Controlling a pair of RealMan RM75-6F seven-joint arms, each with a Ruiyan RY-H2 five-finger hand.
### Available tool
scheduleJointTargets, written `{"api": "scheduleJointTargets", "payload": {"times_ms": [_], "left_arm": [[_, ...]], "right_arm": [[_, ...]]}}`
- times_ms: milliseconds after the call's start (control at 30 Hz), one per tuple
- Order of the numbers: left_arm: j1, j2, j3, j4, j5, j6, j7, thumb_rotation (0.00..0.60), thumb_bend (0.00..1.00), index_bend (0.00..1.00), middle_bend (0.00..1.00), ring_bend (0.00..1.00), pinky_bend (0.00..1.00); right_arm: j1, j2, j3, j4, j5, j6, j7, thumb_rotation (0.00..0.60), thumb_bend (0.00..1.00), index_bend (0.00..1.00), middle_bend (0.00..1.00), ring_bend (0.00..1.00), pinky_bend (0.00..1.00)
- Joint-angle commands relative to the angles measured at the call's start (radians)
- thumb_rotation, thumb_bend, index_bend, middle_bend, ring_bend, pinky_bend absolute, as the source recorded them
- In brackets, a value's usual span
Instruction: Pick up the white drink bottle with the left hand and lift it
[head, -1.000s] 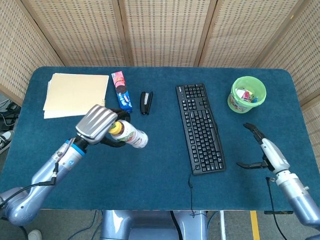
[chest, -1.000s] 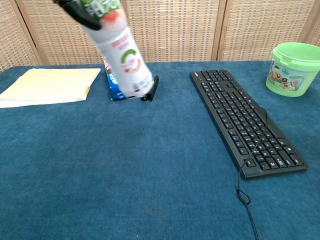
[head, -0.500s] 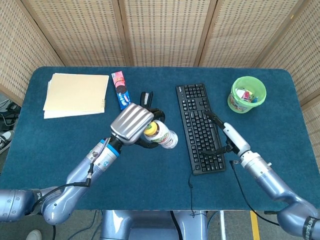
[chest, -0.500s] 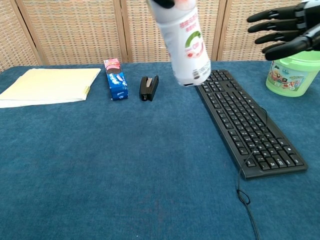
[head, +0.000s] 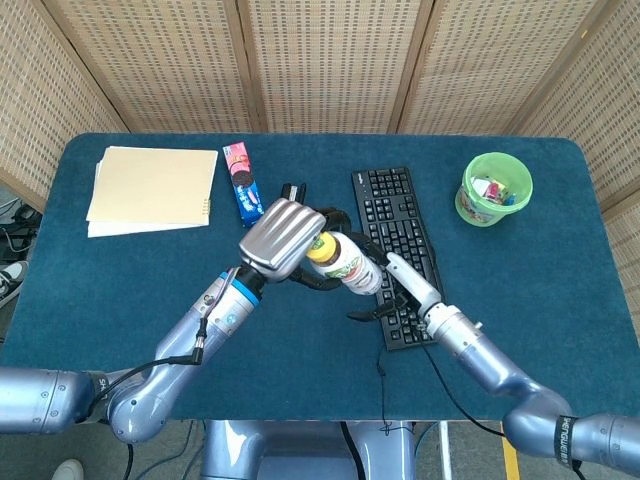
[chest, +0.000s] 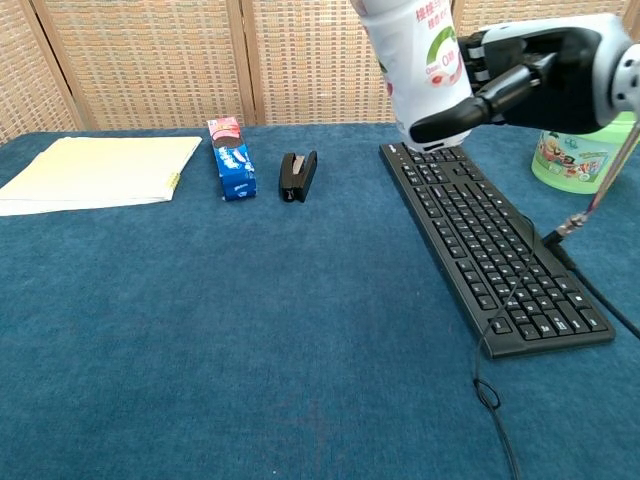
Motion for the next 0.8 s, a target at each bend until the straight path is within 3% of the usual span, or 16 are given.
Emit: {"api": "scheduleJointTargets", "payload": {"times_ms": [33,100,167,200,267,367,467,567,667,733,800], "left_arm": [[-0.006,-0.005,0.005,0.009,0.001,-0.002,-0.010,0.600,0.46,0.68,0.60,0.57,0.68],[-0.008,-0.005,0.006,0.009,-0.002,-0.005,-0.023,0.600,0.46,0.68,0.60,0.57,0.68],[-0.009,-0.002,0.008,0.012,-0.002,-0.008,-0.030,0.600,0.46,0.68,0.60,0.57,0.68],[-0.010,-0.001,0.010,0.014,-0.001,-0.008,-0.030,0.600,0.46,0.68,0.60,0.57,0.68],[-0.011,0.001,0.014,0.017,0.002,-0.008,-0.031,0.600,0.46,0.68,0.60,0.57,0.68],[-0.010,0.005,0.016,0.018,0.005,-0.011,-0.042,0.600,0.46,0.67,0.59,0.57,0.68],[-0.006,0.011,0.019,0.018,0.009,-0.017,-0.057,0.600,0.43,0.63,0.56,0.56,0.66],[0.000,0.016,0.022,0.017,0.020,-0.023,-0.077,0.600,0.36,0.50,0.41,0.45,0.60],[0.011,0.026,0.029,0.011,0.030,-0.035,-0.098,0.600,0.24,0.28,0.18,0.23,0.43],[0.018,0.040,0.030,0.004,0.039,-0.048,-0.114,0.600,0.16,0.10,0.04,0.07,0.26],[0.028,0.053,0.027,-0.005,0.054,-0.056,-0.138,0.600,0.09,0.01,0.00,0.00,0.11]], "right_arm": [[0.054,-0.081,0.013,0.018,0.127,0.066,-0.144,0.600,0.00,0.21,0.19,0.11,0.00],[0.070,-0.112,0.021,0.018,0.196,0.115,-0.212,0.600,0.00,0.32,0.36,0.29,0.07],[0.077,-0.131,0.028,0.012,0.247,0.153,-0.257,0.600,0.06,0.44,0.49,0.46,0.27],[0.079,-0.138,0.032,0.008,0.265,0.170,-0.275,0.600,0.13,0.51,0.55,0.55,0.42],[0.080,-0.144,0.033,0.002,0.288,0.186,-0.297,0.600,0.26,0.60,0.62,0.66,0.62],[0.075,-0.141,0.036,-0.007,0.301,0.189,-0.306,0.600,0.36,0.67,0.64,0.72,0.76],[0.063,-0.132,0.038,-0.009,0.298,0.177,-0.294,0.600,0.41,0.68,0.64,0.75,0.82],[0.050,-0.120,0.041,-0.008,0.285,0.157,-0.270,0.600,0.45,0.69,0.64,0.76,0.85],[0.028,-0.105,0.047,-0.009,0.273,0.138,-0.230,0.600,0.47,0.69,0.64,0.77,0.86],[0.016,-0.096,0.052,-0.010,0.260,0.122,-0.202,0.600,0.48,0.69,0.64,0.77,0.86],[0.004,-0.089,0.056,-0.008,0.248,0.106,-0.173,0.600,0.48,0.69,0.64,0.77,0.86]]}}
